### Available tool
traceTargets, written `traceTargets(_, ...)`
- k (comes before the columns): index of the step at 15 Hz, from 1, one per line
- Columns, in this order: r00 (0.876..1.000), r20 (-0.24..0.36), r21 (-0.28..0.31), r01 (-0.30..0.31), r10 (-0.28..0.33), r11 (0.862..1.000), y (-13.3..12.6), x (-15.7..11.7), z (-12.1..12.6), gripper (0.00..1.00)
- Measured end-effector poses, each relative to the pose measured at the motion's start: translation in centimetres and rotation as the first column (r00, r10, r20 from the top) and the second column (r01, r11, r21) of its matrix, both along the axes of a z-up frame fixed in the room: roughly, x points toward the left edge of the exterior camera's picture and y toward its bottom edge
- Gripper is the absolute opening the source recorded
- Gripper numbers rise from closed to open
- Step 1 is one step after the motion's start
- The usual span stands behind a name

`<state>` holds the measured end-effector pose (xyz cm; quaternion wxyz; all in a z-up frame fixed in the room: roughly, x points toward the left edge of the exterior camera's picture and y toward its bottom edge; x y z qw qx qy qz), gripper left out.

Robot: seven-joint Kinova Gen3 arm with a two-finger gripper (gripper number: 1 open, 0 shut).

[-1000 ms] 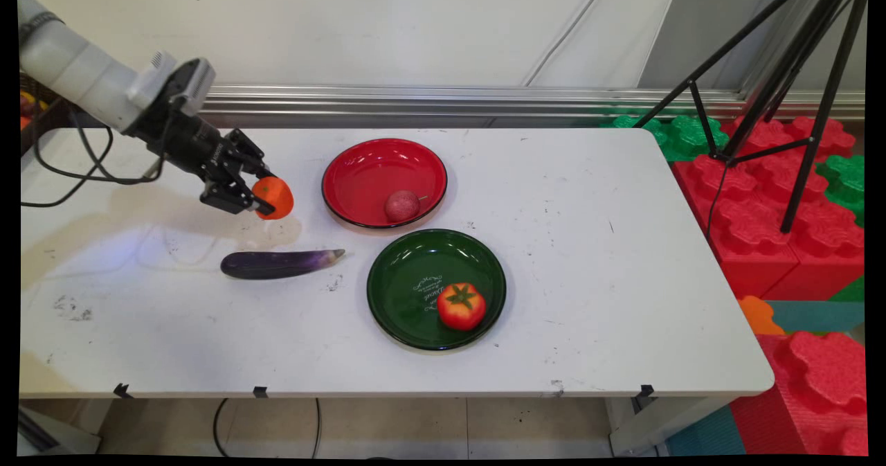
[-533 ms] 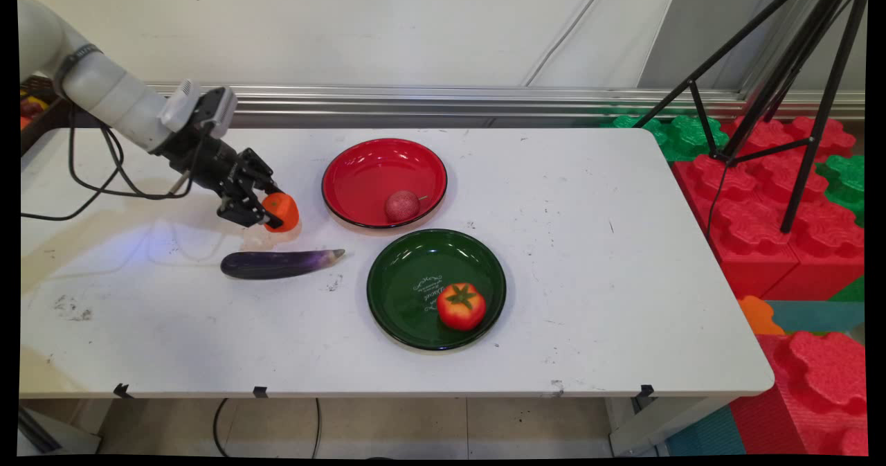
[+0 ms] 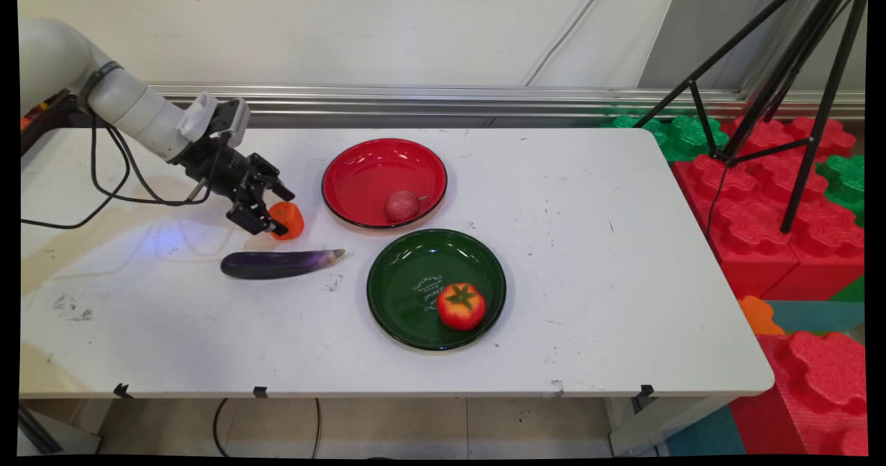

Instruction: Place the picked object on the table

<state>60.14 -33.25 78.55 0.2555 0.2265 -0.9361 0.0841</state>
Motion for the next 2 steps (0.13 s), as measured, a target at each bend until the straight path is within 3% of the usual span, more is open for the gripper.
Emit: traceTargets(2, 1.0, -0.005, -0.004, -0.003, 0.003, 1.0, -0.15, 0.08, -0.06, 1.0)
